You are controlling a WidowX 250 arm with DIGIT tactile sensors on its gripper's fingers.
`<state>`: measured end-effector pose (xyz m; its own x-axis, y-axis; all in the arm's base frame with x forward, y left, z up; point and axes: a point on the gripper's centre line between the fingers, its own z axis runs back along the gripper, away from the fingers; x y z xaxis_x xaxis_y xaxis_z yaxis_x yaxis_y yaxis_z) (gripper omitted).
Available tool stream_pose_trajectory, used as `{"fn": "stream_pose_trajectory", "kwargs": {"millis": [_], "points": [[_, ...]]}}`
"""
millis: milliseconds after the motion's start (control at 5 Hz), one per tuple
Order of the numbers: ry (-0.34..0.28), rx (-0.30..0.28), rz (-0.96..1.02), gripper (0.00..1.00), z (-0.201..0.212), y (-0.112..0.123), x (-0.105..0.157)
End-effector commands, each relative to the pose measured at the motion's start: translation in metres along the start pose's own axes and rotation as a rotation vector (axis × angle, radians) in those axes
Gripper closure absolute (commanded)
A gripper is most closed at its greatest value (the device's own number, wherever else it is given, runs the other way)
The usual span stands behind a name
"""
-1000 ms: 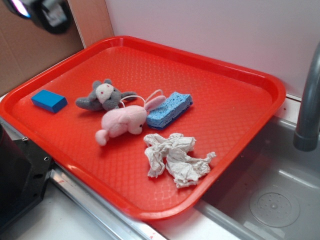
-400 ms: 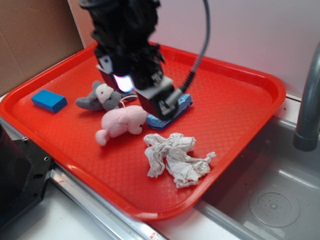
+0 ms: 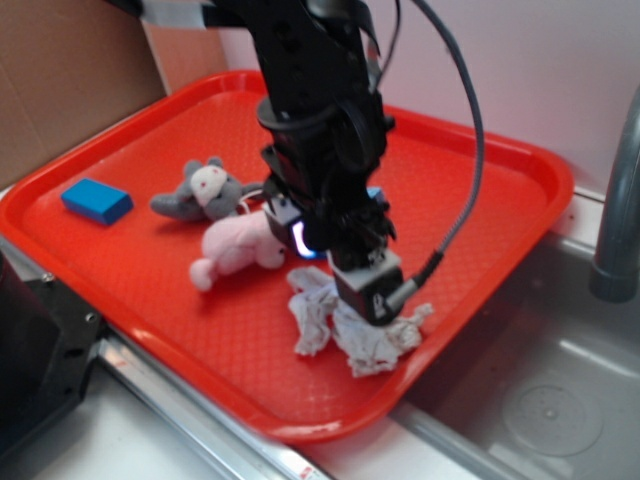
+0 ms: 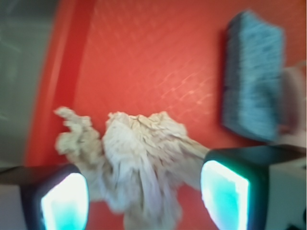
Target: Grab the white paper.
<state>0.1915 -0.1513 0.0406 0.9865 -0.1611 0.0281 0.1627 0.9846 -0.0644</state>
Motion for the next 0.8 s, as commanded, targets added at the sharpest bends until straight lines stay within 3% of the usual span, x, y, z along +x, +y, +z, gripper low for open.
{"fn": "stream_pose_trajectory", "kwargs": {"millis": [0, 200, 600], "points": [[0.027, 0.005, -0.046, 0.21, -0.022, 0.002, 0.012], [0.021, 0.006, -0.034, 1.00, -0.022, 0.005, 0.012], [0.015, 0.003, 0.024, 1.00, 0.004, 0.017, 0.017]]}}
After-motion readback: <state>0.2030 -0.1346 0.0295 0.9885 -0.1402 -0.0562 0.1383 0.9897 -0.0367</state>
